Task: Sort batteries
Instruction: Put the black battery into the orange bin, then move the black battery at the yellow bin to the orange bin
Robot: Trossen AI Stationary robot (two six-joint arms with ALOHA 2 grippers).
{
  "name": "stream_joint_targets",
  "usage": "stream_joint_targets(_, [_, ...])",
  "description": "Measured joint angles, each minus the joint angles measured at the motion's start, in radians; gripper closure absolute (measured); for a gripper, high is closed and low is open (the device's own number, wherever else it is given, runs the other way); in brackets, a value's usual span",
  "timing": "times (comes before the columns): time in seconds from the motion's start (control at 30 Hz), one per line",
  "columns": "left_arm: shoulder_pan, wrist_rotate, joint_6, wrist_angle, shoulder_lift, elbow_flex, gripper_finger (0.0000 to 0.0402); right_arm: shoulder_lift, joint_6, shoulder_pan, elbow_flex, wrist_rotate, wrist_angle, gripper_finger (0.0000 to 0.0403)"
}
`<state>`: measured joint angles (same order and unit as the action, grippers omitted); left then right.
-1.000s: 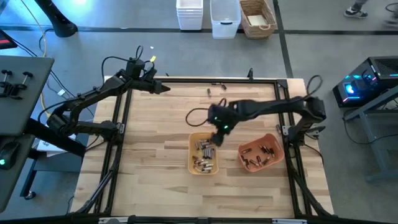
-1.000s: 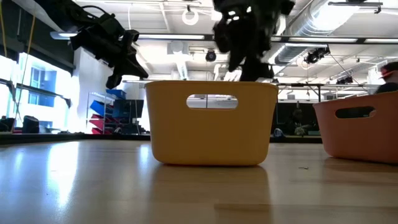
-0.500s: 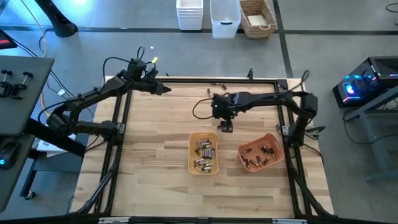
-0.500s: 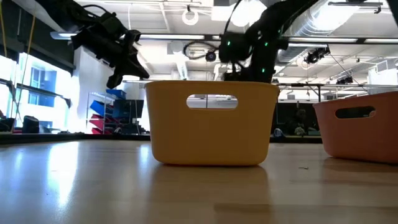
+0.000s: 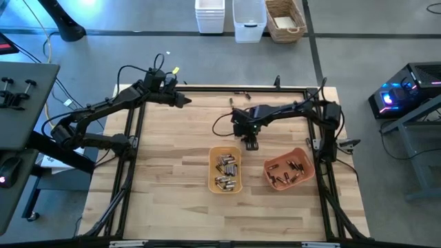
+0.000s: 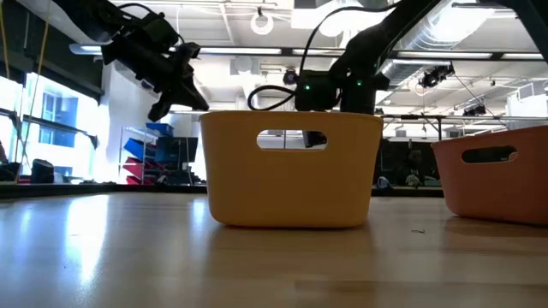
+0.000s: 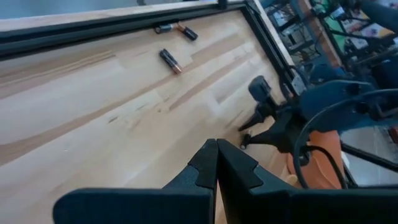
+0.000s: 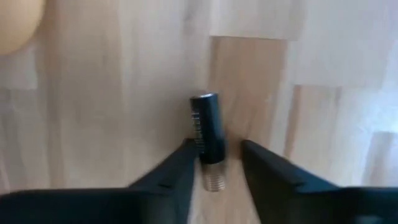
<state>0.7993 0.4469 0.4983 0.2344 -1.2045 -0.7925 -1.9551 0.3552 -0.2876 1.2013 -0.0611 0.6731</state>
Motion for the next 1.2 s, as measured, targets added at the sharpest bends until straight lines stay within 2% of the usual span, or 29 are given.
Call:
stream_joint_targets(0.1, [0.001, -0.021, 0.021, -0.009, 0.0, 0.0, 0.0402, 0.013, -0.043, -0.012, 0.001, -0.003, 0.006, 0.0355])
stream_joint_targets(0.17, [0.006, -0.021, 0.021, -0.032, 0.0, 0.0, 0.0401, 0.036, -0.064, -0.016, -0.001, -0.018, 0.017, 0.038])
stream_joint_targets(0.3, [0.019, -0.02, 0.034, -0.087, 0.0, 0.0, 0.0402, 0.101, -0.161, -0.016, 0.006, -0.004, 0.11, 0.0379])
stream_joint_targets(0.47, [0.04, -0.021, 0.025, -0.126, 0.0, 0.0, 0.0401, 0.265, -0.347, 0.035, 0.017, -0.058, 0.239, 0.0387])
stream_joint_targets(0.67, [0.062, -0.012, -0.012, -0.129, -0.006, 0.0, 0.0402, 0.461, -0.731, 0.223, 0.01, -0.058, 0.414, 0.0387])
stream_joint_targets(0.8, [0.072, -0.003, -0.021, -0.128, -0.032, 0.0, 0.0402, 0.523, -1.033, 0.402, -0.061, -0.12, 0.481, 0.0387])
stream_joint_targets(0.87, [0.072, 0.011, -0.021, -0.129, -0.048, 0.0, 0.0402, 0.531, -1.179, 0.481, -0.111, -0.131, 0.483, 0.0377])
stream_joint_targets(0.97, [0.072, 0.048, -0.036, -0.127, -0.071, 0.0, 0.0402, 0.534, -1.347, 0.55, -0.167, -0.159, 0.456, 0.034])
stream_joint_targets(1.07, [0.072, 0.066, -0.036, -0.127, -0.085, 0.0, 0.0401, 0.534, -1.416, 0.552, -0.191, -0.197, 0.411, 0.0289])
stream_joint_targets(1.2, [0.073, 0.099, -0.043, -0.127, -0.092, 0.0, 0.0402, 0.535, -1.444, 0.539, -0.169, -0.204, 0.45, 0.0226])
